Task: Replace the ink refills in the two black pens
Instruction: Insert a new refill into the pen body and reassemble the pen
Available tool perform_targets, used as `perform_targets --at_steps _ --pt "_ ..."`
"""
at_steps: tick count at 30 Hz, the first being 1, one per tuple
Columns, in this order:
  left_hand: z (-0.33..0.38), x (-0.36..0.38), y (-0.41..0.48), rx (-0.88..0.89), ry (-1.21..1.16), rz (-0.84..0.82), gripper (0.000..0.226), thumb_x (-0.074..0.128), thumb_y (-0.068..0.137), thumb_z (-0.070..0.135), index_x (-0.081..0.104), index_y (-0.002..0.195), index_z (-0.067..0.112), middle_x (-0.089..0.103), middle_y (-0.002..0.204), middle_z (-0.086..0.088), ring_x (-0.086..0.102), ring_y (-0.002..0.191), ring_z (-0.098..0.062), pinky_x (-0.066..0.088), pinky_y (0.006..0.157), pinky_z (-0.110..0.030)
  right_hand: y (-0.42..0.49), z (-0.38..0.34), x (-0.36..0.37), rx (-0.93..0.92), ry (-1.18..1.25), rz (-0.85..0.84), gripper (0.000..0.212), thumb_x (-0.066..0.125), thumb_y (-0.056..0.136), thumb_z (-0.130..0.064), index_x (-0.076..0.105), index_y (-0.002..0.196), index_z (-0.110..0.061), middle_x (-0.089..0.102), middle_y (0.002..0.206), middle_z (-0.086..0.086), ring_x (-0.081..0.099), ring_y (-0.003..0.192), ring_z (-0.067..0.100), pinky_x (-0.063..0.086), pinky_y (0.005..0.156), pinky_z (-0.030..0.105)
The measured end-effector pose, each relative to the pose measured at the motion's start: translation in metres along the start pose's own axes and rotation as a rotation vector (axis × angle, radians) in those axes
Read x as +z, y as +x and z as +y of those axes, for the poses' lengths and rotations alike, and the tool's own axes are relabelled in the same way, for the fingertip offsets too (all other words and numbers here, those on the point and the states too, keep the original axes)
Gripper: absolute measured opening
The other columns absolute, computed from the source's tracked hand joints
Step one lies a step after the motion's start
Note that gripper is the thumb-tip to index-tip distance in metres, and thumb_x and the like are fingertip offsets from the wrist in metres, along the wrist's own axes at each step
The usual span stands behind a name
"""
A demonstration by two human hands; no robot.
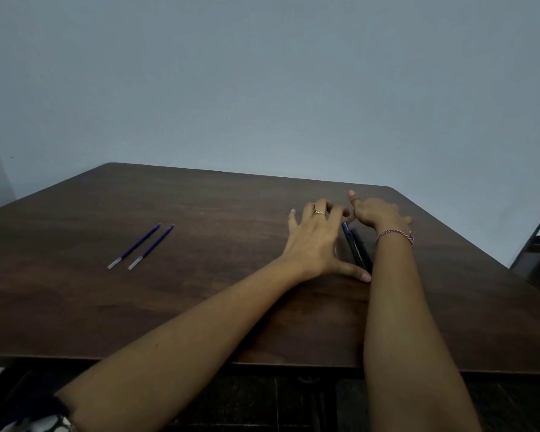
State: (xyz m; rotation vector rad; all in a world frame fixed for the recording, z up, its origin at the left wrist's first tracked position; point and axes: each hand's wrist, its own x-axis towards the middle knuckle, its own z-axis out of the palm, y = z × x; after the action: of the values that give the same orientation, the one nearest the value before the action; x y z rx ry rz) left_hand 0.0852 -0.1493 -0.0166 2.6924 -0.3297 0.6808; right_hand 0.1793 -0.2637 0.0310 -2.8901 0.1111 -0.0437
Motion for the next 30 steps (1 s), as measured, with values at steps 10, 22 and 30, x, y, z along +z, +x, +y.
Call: perform_targets --at_steps 10,22,30 --pt "0.0021 0.0027 -0.0014 -0.003 0.003 -0.001 0.11 0.067 0.045 0.079 0.03 0.135 0.026 0.03 0.14 -0.006 0.022 0.133 -0.025 0.007 0.109 -0.066 0.0004 -0.0015 0.0027 0.049 -0.005 -0.026 0.069 0.014 0.097 -0.058 0.052 0.132 -0.012 0.033 0.15 0.013 0.017 0.141 0.029 0.012 0.112 0.052" --pt "-0.0005 0.0067 -0.0009 -0.002 0.018 -0.022 0.111 0.067 0.047 0.079 0.027 0.136 0.027 0.028 0.142 -0.007 0.02 0.134 -0.026 0.004 0.107 -0.069 0.0014 -0.0019 0.0031 0.032 0.026 -0.055 0.063 0.018 0.098 -0.055 0.049 0.136 -0.015 0.031 0.151 0.011 0.017 0.142 0.029 0.013 0.112 0.052" --pt "0.0005 0.0064 -0.001 -0.004 0.012 -0.038 0.108 0.069 0.049 0.075 0.028 0.136 0.027 0.028 0.141 -0.007 0.02 0.134 -0.026 0.003 0.107 -0.069 0.0041 -0.0009 0.003 0.018 0.033 -0.092 0.061 0.02 0.099 -0.054 0.057 0.127 -0.016 0.031 0.151 0.012 0.017 0.142 0.031 0.015 0.112 0.051"
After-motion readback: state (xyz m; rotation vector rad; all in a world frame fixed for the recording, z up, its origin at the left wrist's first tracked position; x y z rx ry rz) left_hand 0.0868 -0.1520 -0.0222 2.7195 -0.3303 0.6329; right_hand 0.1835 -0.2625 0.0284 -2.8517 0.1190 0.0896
